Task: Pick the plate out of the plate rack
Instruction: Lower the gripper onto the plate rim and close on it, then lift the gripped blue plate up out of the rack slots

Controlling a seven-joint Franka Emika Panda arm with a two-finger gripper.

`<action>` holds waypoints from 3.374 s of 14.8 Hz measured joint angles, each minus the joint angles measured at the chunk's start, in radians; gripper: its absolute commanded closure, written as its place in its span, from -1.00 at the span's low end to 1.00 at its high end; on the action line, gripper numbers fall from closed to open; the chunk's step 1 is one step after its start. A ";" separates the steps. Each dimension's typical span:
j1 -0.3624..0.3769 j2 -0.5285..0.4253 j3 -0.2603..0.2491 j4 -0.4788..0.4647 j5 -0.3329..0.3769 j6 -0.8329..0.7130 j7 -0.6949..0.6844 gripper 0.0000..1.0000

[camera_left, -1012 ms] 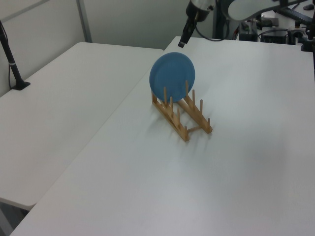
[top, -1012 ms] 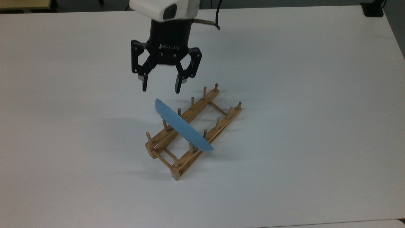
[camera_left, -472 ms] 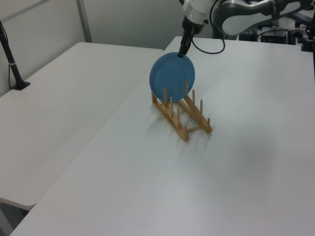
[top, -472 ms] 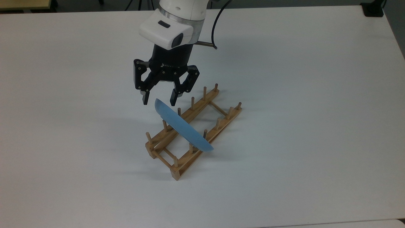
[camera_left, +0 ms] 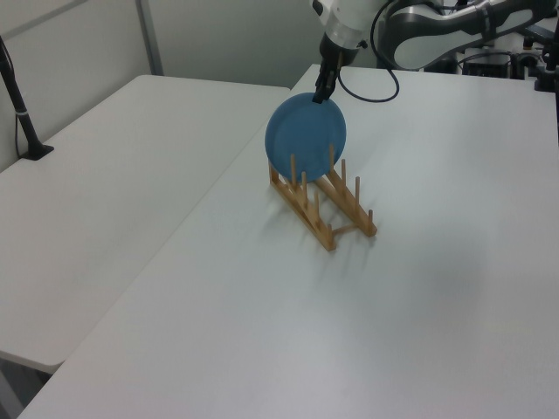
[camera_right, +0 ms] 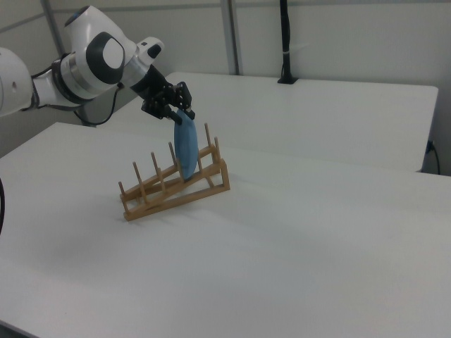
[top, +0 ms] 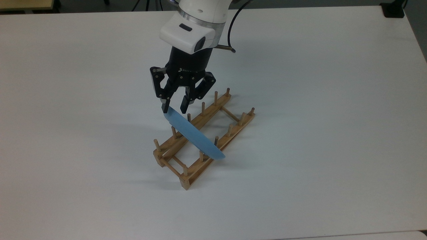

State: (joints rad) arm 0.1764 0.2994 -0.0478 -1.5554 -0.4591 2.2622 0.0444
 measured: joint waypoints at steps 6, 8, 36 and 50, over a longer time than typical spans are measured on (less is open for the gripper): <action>0.002 0.001 0.006 0.001 -0.099 0.000 0.000 0.50; 0.002 0.003 0.011 0.001 -0.126 0.000 0.000 0.54; 0.024 0.043 0.028 0.011 -0.248 0.000 0.061 1.00; 0.023 -0.031 0.036 0.030 -0.288 0.000 0.070 1.00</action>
State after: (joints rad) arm 0.1994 0.2679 -0.0114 -1.5257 -0.7468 2.2623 0.1145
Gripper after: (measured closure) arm 0.934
